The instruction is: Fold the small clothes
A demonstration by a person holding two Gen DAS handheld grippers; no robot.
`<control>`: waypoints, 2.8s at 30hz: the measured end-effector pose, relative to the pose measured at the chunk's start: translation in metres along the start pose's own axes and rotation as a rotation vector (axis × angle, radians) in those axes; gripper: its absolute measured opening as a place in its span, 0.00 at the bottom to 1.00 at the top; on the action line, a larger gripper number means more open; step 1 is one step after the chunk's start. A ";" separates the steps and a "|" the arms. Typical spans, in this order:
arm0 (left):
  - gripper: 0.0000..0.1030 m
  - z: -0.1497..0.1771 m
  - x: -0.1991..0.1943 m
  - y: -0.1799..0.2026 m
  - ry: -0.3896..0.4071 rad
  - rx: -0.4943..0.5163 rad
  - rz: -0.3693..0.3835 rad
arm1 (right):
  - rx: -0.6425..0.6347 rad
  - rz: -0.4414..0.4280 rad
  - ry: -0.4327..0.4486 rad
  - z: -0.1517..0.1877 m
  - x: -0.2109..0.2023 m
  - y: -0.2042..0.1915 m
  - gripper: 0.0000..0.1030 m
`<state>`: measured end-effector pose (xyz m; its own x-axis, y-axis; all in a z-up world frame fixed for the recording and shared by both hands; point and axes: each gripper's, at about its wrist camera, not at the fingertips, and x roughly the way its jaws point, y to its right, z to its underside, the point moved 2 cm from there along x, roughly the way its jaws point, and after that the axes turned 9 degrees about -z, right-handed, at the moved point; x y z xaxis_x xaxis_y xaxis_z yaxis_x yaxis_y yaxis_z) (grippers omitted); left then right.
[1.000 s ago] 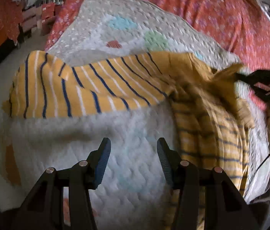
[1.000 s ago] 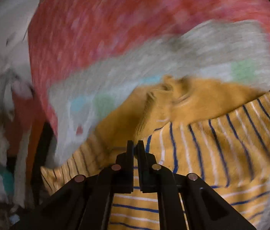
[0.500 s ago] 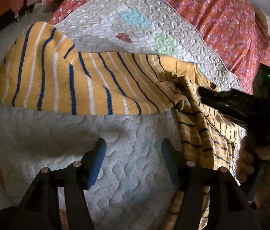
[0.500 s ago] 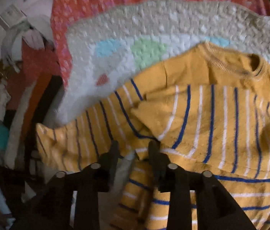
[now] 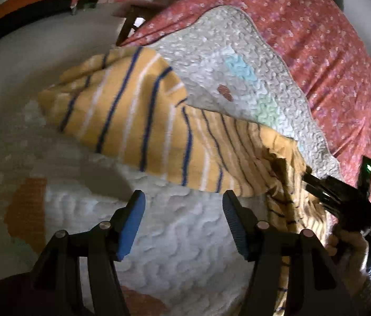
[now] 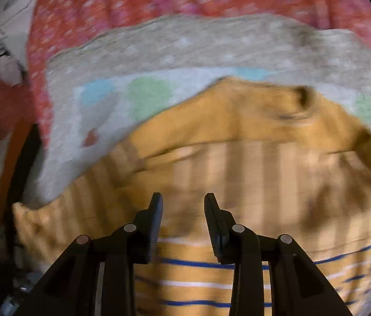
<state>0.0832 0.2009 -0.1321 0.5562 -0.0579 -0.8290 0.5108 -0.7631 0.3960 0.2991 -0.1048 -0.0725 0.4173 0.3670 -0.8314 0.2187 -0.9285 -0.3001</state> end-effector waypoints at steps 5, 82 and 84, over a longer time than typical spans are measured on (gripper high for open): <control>0.59 0.007 0.008 0.011 -0.033 0.043 0.000 | -0.002 0.423 0.098 0.009 -0.062 0.108 0.53; 0.69 0.008 -0.076 0.092 0.005 0.192 -0.070 | 0.420 0.133 0.264 0.006 -0.131 0.239 0.08; 0.69 0.013 -0.056 0.122 -0.018 0.283 -0.094 | 0.449 0.086 0.249 0.010 -0.124 0.259 0.09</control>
<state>0.1053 0.1027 -0.0428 0.5018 0.0118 -0.8649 0.3548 -0.9147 0.1934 0.2953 -0.3912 -0.0515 0.6262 0.2400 -0.7418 -0.2030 -0.8684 -0.4523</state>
